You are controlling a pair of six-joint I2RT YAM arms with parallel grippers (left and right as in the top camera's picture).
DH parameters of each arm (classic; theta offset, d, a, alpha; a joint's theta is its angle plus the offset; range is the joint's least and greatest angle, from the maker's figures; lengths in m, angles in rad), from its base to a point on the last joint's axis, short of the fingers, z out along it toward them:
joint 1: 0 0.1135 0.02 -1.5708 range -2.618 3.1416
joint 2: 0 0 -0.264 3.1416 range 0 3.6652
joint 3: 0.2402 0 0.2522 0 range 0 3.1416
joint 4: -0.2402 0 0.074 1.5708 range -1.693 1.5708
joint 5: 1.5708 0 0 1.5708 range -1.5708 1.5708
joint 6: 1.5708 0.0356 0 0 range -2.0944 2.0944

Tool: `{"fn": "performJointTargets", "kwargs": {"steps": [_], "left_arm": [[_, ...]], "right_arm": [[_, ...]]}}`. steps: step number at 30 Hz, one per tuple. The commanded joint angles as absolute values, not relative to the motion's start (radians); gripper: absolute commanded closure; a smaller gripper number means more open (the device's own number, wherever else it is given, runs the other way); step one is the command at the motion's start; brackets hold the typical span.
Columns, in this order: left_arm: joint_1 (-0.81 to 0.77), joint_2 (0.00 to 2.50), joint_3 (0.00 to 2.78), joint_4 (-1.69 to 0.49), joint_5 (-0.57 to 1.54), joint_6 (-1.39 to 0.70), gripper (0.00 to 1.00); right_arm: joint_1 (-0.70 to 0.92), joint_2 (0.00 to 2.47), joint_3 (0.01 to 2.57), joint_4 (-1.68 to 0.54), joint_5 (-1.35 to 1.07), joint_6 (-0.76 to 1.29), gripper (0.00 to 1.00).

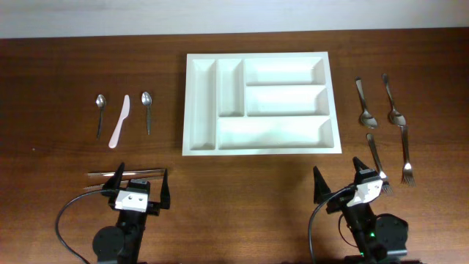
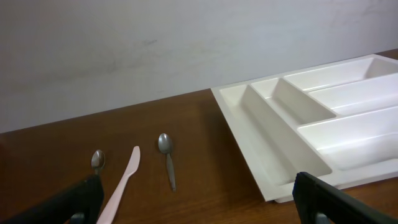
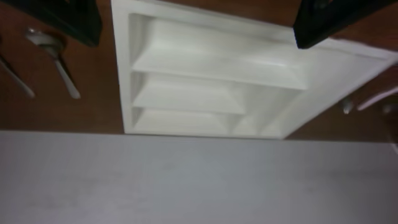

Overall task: Pack container
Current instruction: 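Move the right gripper over the forks on the right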

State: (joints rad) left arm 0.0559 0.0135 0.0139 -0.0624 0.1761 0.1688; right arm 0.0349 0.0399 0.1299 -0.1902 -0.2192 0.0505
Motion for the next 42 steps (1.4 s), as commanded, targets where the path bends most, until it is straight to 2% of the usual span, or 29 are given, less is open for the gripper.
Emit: {"fn": "performJointTargets", "kwargs": {"steps": [1,11,20,24,28,33,37,42], "left_arm": [[0.062,0.005,0.009,-0.064,0.168,0.181,0.01],[0.062,0.005,0.009,-0.065,0.168,0.181,0.01],[0.062,0.005,0.009,-0.065,0.168,0.181,0.01],[0.062,0.005,0.009,-0.064,0.168,0.181,0.01],[0.062,0.005,0.009,-0.065,0.168,0.181,0.01],[0.062,0.005,0.009,-0.065,0.168,0.181,0.01],[0.062,0.005,0.009,-0.065,0.168,0.181,0.01],[0.062,0.005,0.009,-0.064,0.168,0.181,0.01]], "right_arm": [[0.045,0.091,0.247,-0.210,-0.259,0.064,0.01],[0.046,0.586,0.533,-0.223,-0.395,0.061,0.01],[0.044,1.043,0.815,-0.486,-0.422,0.060,0.01],[0.044,1.192,0.883,-0.543,-0.392,0.023,0.01],[0.044,1.413,1.094,-0.762,-0.145,0.023,0.01],[0.037,1.521,1.247,-0.905,-0.002,-0.042,0.01],[-0.020,1.534,1.308,-0.988,-0.009,-0.098,0.01],[-0.164,1.534,1.323,-1.046,-0.123,-0.282,0.01]]}}
